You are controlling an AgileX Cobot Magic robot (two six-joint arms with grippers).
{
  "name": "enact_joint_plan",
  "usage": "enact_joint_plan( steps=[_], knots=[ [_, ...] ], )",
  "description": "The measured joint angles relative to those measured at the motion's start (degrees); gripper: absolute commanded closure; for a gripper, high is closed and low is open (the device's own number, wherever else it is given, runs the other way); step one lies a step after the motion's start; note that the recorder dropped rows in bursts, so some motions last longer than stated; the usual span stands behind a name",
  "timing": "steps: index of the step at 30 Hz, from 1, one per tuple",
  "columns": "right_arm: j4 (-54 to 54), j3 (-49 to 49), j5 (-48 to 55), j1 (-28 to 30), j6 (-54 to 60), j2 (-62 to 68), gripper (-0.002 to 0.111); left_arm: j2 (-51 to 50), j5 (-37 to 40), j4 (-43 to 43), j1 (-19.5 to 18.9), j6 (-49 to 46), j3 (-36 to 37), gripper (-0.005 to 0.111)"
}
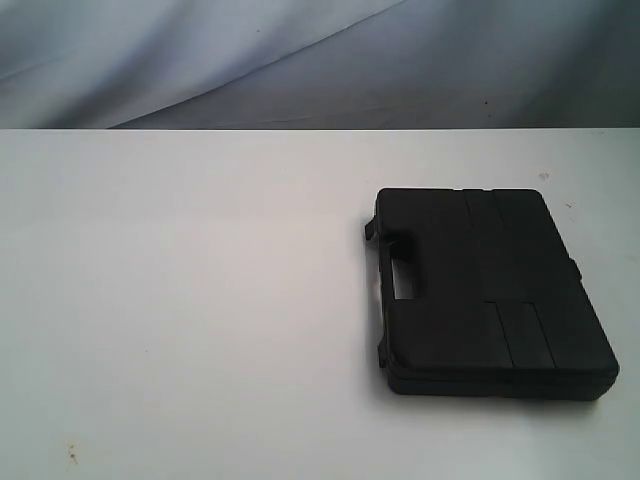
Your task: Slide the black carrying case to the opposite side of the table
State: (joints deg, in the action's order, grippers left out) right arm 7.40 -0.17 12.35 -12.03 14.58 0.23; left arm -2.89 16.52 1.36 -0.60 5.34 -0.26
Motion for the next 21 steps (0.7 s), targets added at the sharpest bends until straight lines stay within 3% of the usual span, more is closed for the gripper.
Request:
enact_joint_plan(
  steps=[12,21],
  knots=[
    [1.44,0.0,-10.43,0.0,0.0,0.0,0.108,0.0,0.0,0.0,0.0,0.0,0.0,0.107],
    [19.24,0.0,-15.37,0.0,-2.81,0.0,0.108,0.0,0.0,0.0,0.0,0.0,0.0,0.107]
  ],
)
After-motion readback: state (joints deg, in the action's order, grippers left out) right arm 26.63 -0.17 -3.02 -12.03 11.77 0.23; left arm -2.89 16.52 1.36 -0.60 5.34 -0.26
